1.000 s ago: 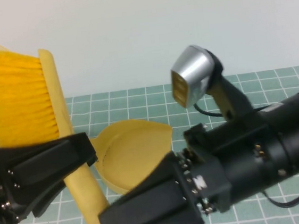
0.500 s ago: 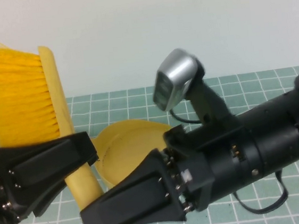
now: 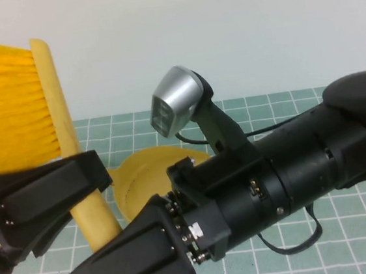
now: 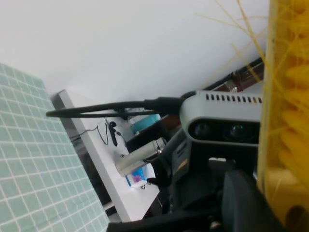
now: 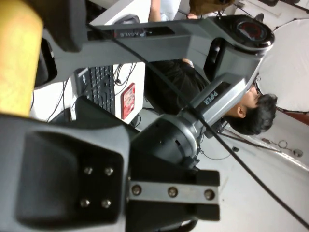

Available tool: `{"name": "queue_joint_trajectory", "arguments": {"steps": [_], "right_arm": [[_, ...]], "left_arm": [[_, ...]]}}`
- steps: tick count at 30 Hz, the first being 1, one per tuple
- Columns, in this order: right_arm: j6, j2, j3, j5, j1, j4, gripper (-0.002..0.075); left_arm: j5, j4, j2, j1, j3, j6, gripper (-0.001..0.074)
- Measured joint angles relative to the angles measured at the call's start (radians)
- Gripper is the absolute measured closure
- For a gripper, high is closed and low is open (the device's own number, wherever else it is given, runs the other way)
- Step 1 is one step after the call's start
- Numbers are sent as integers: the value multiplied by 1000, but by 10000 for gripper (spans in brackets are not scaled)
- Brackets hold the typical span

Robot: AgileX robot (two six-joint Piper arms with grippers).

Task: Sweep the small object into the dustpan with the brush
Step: Hand over the broom, then pick up the dustpan from the table

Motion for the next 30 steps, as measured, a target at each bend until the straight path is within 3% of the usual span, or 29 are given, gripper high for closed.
{"name": "queue_joint_trajectory", "arguments": {"steps": [4,6,13,18,23,28,30], "right_arm": [[-13,3,-39,-19,0,-2,566],[-24,3,-65,-35,0,-4,566],[-35,3,-120,-82,-12,-6,566],[-13,1,-124,-76,-80,8,566],[17,-7,-133,-67,-167,33,566],[86,-7,-133,-118,-277,-69,566],[124,-7,-133,-129,-306,-152,566]], "left_arm": [[0,-24,0,0,0,-37,335],[0,-23,0,0,0,-37,281],[-12,-12,0,0,-45,-10,309],[-20,33,0,0,-101,-14,321],[-110,236,0,0,-132,-14,444],[-204,314,0,0,-132,-15,732],[-239,320,0,0,-132,0,735]]}}
